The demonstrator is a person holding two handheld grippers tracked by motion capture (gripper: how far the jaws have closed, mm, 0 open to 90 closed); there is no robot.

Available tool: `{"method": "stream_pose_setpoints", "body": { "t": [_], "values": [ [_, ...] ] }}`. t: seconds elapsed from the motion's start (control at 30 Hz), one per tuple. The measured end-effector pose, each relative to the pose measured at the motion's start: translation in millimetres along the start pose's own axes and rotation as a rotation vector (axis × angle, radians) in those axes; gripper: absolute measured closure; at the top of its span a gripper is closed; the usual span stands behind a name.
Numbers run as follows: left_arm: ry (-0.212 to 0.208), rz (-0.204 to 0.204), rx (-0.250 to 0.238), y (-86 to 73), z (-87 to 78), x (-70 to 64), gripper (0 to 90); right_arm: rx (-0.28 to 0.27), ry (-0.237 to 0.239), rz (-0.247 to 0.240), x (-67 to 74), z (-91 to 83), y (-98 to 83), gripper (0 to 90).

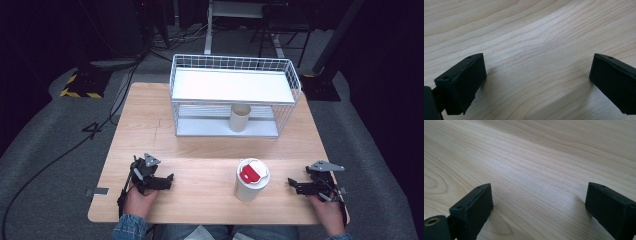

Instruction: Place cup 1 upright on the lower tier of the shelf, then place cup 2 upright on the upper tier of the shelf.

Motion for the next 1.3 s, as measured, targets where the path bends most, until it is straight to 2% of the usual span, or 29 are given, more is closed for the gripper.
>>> {"method": "stream_pose_setpoints", "body": {
  "t": [0.07,0.3,0.43,0.47,0.53,0.57,0.67,0.87,0.9,0.93,0.97,1.07,1.17,1.2,1.23,1.3],
  "values": [
    [-0.016,-0.014,-0.014,0.8,-1.1,-0.2,1.7,0.000,0.000,0.000,0.0,0.0,0.0,7.9],
    [-0.026,0.020,-0.022,2.1,-4.3,-8.1,2.1,0.001,-0.001,0.003,0.1,0.2,0.1,7.6],
    [-0.053,0.038,-0.015,2.3,-6.0,-12.9,5.0,0.001,0.000,0.002,0.0,0.6,0.4,7.4],
    [-0.076,0.048,-0.029,2.3,-8.5,-15.1,5.0,0.001,0.000,0.003,0.1,0.6,0.4,7.4],
    [-0.087,0.046,-0.037,2.1,-9.7,-17.0,5.0,0.002,0.000,0.002,0.0,0.6,0.4,7.3],
    [-0.105,0.060,-0.049,2.5,-12.8,-20.0,5.0,0.002,0.000,0.001,0.0,0.7,0.5,7.4],
    [-0.113,0.076,-0.073,3.8,-15.4,-24.0,6.6,0.001,0.000,0.002,0.0,0.7,0.4,7.3],
    [-0.142,0.137,-0.101,10.2,-18.6,-42.4,7.3,0.001,0.000,0.002,0.0,0.7,0.4,7.4],
    [-0.151,0.134,-0.112,11.1,-19.3,-46.6,7.3,0.001,0.000,0.002,0.0,0.7,0.5,7.4],
    [-0.165,0.149,-0.133,13.8,-21.4,-54.0,7.3,0.001,0.000,0.002,0.0,0.7,0.4,7.3],
    [-0.165,0.149,-0.133,13.8,-21.4,-54.0,7.3,0.001,0.000,0.002,0.0,0.7,0.4,7.3],
    [-0.214,0.172,-0.163,19.4,-24.8,-68.9,7.3,0.001,0.000,0.001,0.0,0.7,0.4,7.3],
    [-0.232,0.195,-0.173,22.3,-25.8,-76.9,7.4,0.001,0.000,0.002,0.0,0.7,0.4,7.3],
    [-0.256,0.210,-0.178,24.8,-26.1,-85.3,7.5,0.002,0.000,0.001,0.0,0.7,0.5,7.4],
    [-0.256,0.210,-0.178,24.8,-26.1,-85.3,7.8,0.002,0.000,0.001,0.0,0.7,0.5,7.4],
    [-0.292,0.223,-0.184,27.0,-25.5,-93.2,8.6,0.001,-0.001,0.001,0.0,0.8,0.6,7.3]
  ]
}}
Point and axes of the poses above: each handheld gripper's, and its own axes: z roughly forward along the jaws, y roughly out of its top, x roughly to its left, the point moved 2 cm from there along z, roughly forward along the jaws, and after that the axes turned 15 degrees about -y, right-handed, at the moved point
